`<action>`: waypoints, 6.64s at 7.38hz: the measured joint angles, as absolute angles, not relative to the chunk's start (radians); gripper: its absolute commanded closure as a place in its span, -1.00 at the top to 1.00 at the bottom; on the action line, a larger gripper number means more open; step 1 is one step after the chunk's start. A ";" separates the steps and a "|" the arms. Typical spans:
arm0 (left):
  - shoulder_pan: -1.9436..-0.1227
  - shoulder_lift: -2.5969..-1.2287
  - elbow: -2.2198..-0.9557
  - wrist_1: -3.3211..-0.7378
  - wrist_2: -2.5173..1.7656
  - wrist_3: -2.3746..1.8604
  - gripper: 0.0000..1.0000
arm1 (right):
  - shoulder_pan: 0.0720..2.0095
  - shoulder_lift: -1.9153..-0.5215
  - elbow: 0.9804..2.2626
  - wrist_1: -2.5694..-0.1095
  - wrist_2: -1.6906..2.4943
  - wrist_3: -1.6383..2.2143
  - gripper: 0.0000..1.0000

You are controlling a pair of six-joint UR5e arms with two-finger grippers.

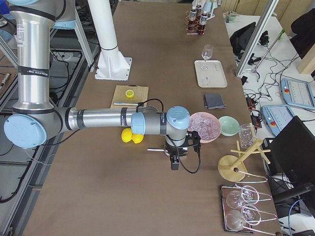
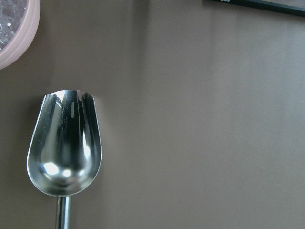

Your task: Take tea from basket to plate

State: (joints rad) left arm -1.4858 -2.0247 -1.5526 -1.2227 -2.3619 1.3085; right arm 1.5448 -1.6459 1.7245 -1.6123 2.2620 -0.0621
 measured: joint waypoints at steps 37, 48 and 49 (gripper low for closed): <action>-0.678 -2.441 -2.067 -1.163 -2.024 0.008 -1.00 | 0.918 -1.309 1.700 -0.285 1.979 0.700 1.00; -0.576 -2.441 -2.055 -1.204 -1.901 0.161 -1.00 | 0.685 -1.214 1.708 -0.297 1.795 0.701 1.00; -0.574 -2.441 -2.055 -1.204 -1.900 0.161 -1.00 | 0.671 -1.206 1.724 -0.313 1.795 0.680 1.00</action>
